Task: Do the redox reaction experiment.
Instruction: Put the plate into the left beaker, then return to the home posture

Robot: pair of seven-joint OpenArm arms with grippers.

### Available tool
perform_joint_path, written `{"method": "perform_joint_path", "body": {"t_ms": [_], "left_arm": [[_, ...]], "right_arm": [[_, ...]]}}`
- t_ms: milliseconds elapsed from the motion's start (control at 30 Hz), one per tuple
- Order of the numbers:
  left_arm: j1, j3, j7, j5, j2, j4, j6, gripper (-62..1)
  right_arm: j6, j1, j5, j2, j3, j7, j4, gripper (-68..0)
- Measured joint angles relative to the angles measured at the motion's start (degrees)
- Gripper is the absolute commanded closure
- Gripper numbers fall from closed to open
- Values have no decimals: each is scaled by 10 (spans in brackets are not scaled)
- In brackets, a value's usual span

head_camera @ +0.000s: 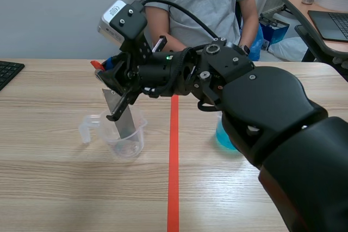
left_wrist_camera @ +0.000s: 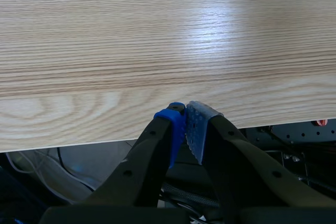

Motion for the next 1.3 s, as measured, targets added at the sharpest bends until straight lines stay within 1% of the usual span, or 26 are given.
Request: {"method": "perform_joint_path", "body": {"t_ms": [67, 167, 267, 400, 433, 533, 633, 700, 733, 800, 933, 1033, 1100, 1200, 1300], "left_arm": [[0, 0, 0, 0, 0, 0, 0, -43], [0, 0, 0, 0, 0, 0, 0, -43], [0, 0, 0, 0, 0, 0, 2, -43], [0, 0, 0, 0, 0, 0, 2, -43], [0, 0, 0, 0, 0, 0, 4, -43], [0, 0, 0, 0, 0, 0, 19, -43], [0, 0, 0, 0, 0, 0, 32, -43], [0, 0, 0, 0, 0, 0, 32, -45], [0, 0, 0, 0, 0, 0, 32, -62], [0, 0, 0, 0, 0, 0, 31, -130], [0, 0, 0, 0, 0, 0, 31, -326], [0, 0, 0, 0, 0, 0, 31, -463], [0, 0, 0, 0, 0, 0, 30, -538], [0, 0, 0, -3, 0, 0, 30, -616], [0, 0, 0, -3, 0, 0, 30, -623]], "right_arm": [[4, 0, 0, 0, -7, 0, 0, -308], [24, 0, 0, 0, -22, 9, 0, -421], [25, 0, 0, 0, -47, 33, 0, -516], [25, 0, 0, 0, -91, 35, 0, -665], [25, 0, 2, 0, -101, 35, 0, -679], [25, -3, 2, 0, -118, 32, 0, -679], [25, -3, 2, 0, -127, 10, 0, -679], [25, -4, 2, 0, -127, 9, 0, -679], [24, -3, 6, 0, -126, 8, 0, -679], [24, -3, 29, 1, -126, 9, 0, -679], [24, -5, 59, 5, -126, 11, 11, -679], [24, -17, 63, 13, -124, 10, 35, -679], [24, -30, 63, 18, -124, 10, 52, -679], [24, -51, 63, 27, -124, 9, 86, -679], [24, -69, 63, 41, -124, 9, 126, -679]]}}
